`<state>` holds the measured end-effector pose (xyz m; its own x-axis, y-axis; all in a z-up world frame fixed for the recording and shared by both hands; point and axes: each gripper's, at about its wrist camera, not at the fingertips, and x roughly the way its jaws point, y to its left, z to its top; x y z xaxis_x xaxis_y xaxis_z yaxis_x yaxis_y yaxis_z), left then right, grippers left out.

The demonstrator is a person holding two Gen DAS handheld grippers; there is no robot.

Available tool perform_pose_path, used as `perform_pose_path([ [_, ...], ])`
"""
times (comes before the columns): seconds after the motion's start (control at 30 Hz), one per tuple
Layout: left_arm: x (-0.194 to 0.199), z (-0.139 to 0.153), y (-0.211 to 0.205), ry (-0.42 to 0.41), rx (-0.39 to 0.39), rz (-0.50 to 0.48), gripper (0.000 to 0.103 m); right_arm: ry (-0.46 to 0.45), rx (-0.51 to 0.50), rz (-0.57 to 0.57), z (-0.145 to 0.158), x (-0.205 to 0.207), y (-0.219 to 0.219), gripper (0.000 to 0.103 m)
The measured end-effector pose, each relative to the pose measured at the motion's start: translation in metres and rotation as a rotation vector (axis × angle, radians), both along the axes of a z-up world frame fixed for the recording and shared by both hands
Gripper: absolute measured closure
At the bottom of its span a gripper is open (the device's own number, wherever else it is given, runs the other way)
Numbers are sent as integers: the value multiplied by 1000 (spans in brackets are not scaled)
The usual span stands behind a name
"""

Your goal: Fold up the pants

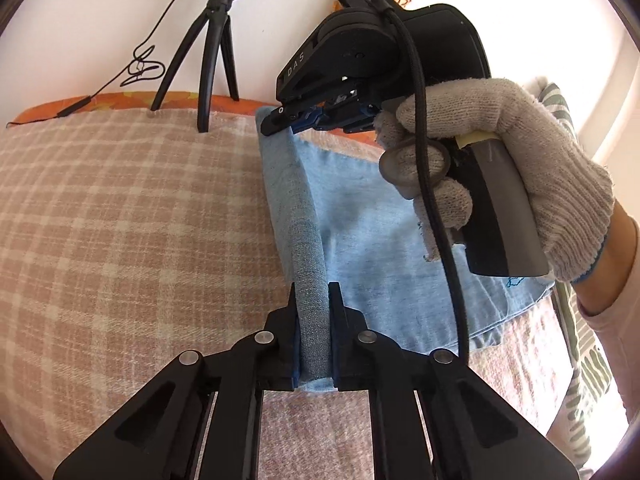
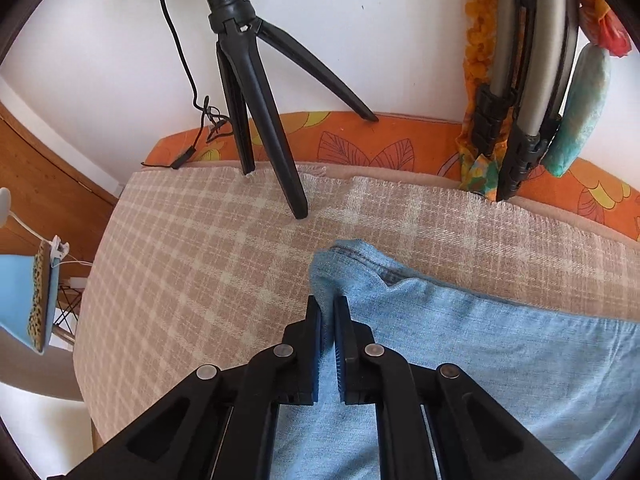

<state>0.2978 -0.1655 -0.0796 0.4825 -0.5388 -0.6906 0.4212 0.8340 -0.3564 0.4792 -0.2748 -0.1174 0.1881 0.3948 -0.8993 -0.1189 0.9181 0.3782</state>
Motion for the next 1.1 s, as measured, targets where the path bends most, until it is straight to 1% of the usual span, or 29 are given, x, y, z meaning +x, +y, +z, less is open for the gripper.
perform_pose_path([
  [0.1, -2, 16, -7, -14, -60, -35, 94, -25, 43, -29, 16, 2, -18, 100],
  [0.27, -1, 31, -25, -5, -129, -69, 94, -80, 62, -64, 40, -3, -36, 100],
  [0.43, -12, 45, -62, -52, -118, -134, 95, -122, 65, -107, 59, -14, -76, 101],
  [0.47, -14, 47, -70, -58, -117, -146, 95, -131, 57, -114, 58, -14, -78, 101],
  [0.67, -20, 50, -124, -65, -103, -223, 95, -152, -10, -152, 67, -26, -129, 101],
  [0.73, -21, 48, -141, -54, -115, -244, 95, -155, -22, -171, 69, -31, -149, 101],
  [0.83, -23, 46, -166, -40, -131, -270, 95, -160, -35, -205, 68, -39, -180, 101],
  [1.1, -33, 38, -227, -27, -142, -348, 95, -159, -67, -290, 57, -59, -257, 101],
])
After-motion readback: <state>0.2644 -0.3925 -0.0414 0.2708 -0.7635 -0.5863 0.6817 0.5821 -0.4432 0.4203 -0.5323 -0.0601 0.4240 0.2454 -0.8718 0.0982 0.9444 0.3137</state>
